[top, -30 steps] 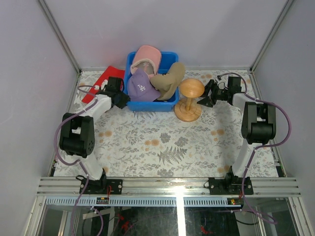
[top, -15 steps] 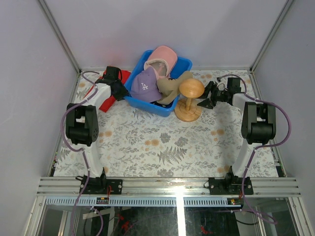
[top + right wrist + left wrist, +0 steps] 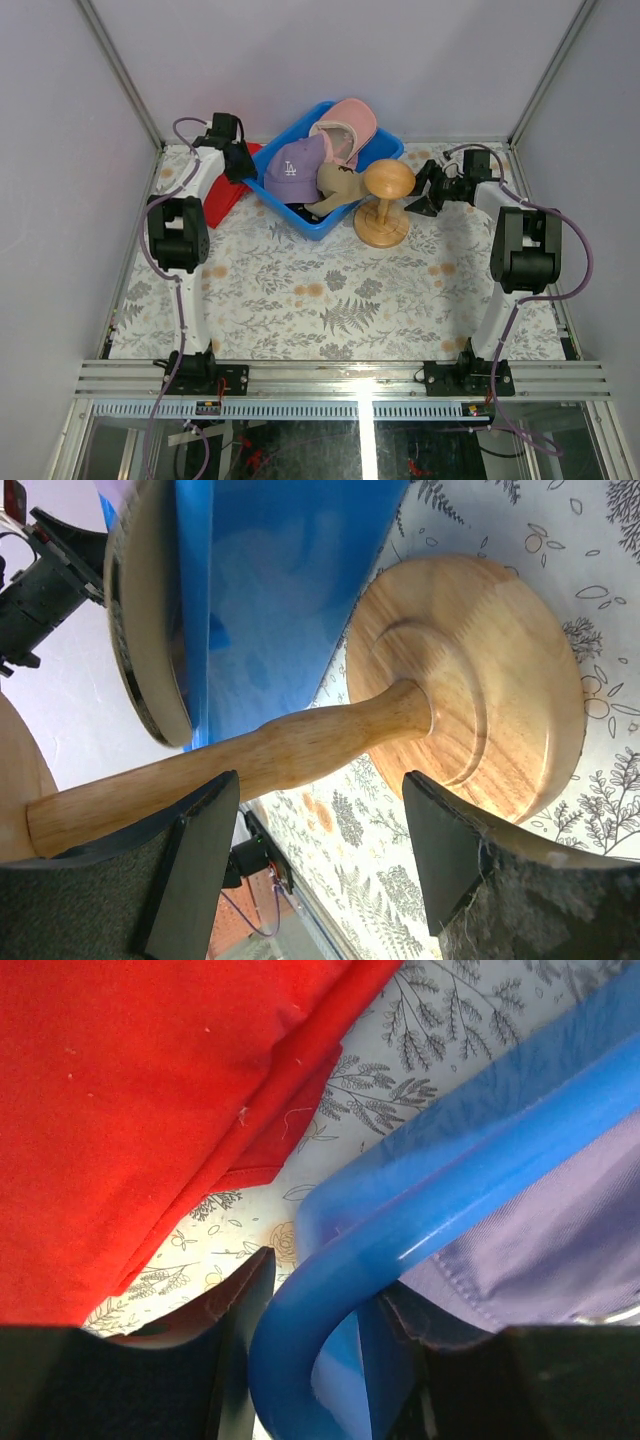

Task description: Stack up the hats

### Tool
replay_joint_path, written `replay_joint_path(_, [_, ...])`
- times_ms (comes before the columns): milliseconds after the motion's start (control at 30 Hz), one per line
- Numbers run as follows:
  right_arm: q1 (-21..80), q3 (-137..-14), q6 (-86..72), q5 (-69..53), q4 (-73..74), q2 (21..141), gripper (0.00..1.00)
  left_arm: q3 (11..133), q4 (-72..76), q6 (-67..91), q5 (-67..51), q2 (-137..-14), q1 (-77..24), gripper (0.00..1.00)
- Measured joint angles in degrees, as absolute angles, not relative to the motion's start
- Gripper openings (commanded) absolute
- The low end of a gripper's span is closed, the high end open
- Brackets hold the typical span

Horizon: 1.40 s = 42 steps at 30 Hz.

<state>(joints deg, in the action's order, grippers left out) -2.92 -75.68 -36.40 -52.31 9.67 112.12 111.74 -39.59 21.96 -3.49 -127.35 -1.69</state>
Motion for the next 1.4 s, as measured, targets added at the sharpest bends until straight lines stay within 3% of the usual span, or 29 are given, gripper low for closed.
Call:
replay_joint_path(167, [-2.90,-76.16,-37.15,-51.46,8.84,112.42,0.71,102.17,-32.38,25.85,-2.98,-120.46,-1.15,0.65])
replay_joint_path(333, [-2.57,-76.16,-39.48,-51.46,4.99,114.96,0.70,87.48,-27.99,30.17,-2.44,-103.15,-1.08,0.66])
replay_joint_path(400, [-2.15,-76.18,-40.51,-51.46,3.44,116.53,0.66,82.15,-25.28,32.47,-2.55,-96.44,-1.06,0.55])
replay_joint_path(467, [-1.54,-76.16,-41.25,-51.46,2.33,117.95,0.62,76.49,-22.94,35.24,-2.87,-91.18,-1.08,0.20])
replay_joint_path(533, [-0.69,-76.12,-42.39,-51.46,0.73,119.04,0.59,70.72,-21.54,38.79,-3.64,-87.66,-1.15,0.01])
replay_joint_path(800, [1.83,-75.29,-46.72,-50.92,-7.86,120.57,0.59,49.95,-17.34,51.35,-5.74,-84.73,-2.72,0.00])
replay_joint_path(1033, [2.87,-74.30,-48.31,-50.17,-11.07,122.43,0.59,54.04,-9.37,57.49,-7.73,-96.25,-5.17,0.00])
replay_joint_path(1400, [4.60,-62.43,-48.93,-50.00,-13.91,115.13,0.59,80.64,-7.77,58.30,-9.30,-118.52,-4.23,0.00])
